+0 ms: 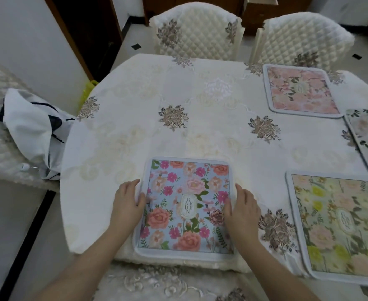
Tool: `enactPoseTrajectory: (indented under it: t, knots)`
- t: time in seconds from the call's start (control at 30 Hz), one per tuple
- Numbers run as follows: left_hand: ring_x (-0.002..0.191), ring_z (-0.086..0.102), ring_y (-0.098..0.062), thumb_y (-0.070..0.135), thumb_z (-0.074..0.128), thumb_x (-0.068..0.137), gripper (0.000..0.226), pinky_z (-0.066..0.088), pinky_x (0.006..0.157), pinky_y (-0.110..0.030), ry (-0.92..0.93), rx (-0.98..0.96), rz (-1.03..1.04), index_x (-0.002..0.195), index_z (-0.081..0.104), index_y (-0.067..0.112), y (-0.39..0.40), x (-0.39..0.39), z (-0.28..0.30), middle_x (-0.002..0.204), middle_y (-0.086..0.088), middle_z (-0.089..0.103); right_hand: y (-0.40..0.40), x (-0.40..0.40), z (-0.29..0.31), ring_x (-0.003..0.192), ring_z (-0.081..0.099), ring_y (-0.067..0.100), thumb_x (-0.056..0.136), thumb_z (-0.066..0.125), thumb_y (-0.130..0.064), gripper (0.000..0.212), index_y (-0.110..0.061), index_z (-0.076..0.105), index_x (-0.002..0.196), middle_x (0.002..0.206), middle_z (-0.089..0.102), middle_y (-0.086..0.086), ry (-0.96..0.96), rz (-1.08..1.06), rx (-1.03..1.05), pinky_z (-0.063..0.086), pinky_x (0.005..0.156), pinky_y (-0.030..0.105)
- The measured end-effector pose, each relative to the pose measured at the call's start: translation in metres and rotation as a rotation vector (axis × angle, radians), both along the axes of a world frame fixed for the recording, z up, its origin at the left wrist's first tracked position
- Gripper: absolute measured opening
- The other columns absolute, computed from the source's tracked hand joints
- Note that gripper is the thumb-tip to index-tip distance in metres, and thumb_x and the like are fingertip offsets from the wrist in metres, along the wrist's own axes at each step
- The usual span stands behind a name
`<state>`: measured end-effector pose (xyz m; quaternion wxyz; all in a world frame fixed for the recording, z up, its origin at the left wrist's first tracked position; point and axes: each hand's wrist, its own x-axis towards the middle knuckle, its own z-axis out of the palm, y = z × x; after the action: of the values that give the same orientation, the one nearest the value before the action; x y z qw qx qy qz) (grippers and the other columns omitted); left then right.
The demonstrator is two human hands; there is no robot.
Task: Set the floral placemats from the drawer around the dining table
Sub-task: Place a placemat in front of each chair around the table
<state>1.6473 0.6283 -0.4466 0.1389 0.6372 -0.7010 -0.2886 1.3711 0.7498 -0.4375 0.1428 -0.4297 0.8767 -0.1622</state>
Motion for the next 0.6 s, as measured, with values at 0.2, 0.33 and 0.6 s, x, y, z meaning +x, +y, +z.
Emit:
enactPoseTrajectory:
  t: [0.2, 0.33, 0.6]
  knots:
    - [0.138, 0.042, -0.027, 0.035, 0.025, 0.097, 0.058, 0.029, 0.115, -0.040, -0.117, -0.176, -0.316, 0.143, 0.048, 0.007, -0.032, -0.066, -0.011, 0.147, -0.011, 0.048, -0.077, 0.024, -0.004, 0.143, 0.027, 0.022, 0.098, 0.019, -0.036, 0.060, -0.011, 0.033, 0.150, 0.155, 0.036, 0.007, -0.013, 0.356, -0.099, 0.010, 0.120, 0.035]
    - [0.151, 0.012, -0.016, 0.040, 0.003, 0.094, 0.069, 0.003, 0.121, -0.034, -0.240, -0.152, -0.470, 0.154, 0.024, 0.014, -0.056, -0.104, -0.026, 0.163, -0.002, 0.020, -0.124, 0.044, -0.029, 0.151, 0.008, 0.016, 0.104, 0.021, -0.028, 0.054, -0.013, 0.019, 0.155, 0.163, 0.015, 0.003, 0.009, 0.496, -0.040, -0.004, 0.120, 0.029]
    - [0.149, 0.007, -0.010, 0.038, 0.012, 0.100, 0.058, 0.001, 0.121, -0.035, -0.381, -0.221, -0.572, 0.153, 0.012, 0.016, -0.062, -0.102, -0.049, 0.163, 0.000, 0.014, -0.127, 0.039, -0.059, 0.149, 0.019, 0.017, 0.101, 0.022, -0.037, 0.059, -0.009, 0.029, 0.152, 0.160, 0.024, 0.006, 0.168, 0.498, 0.041, 0.007, 0.120, 0.037]
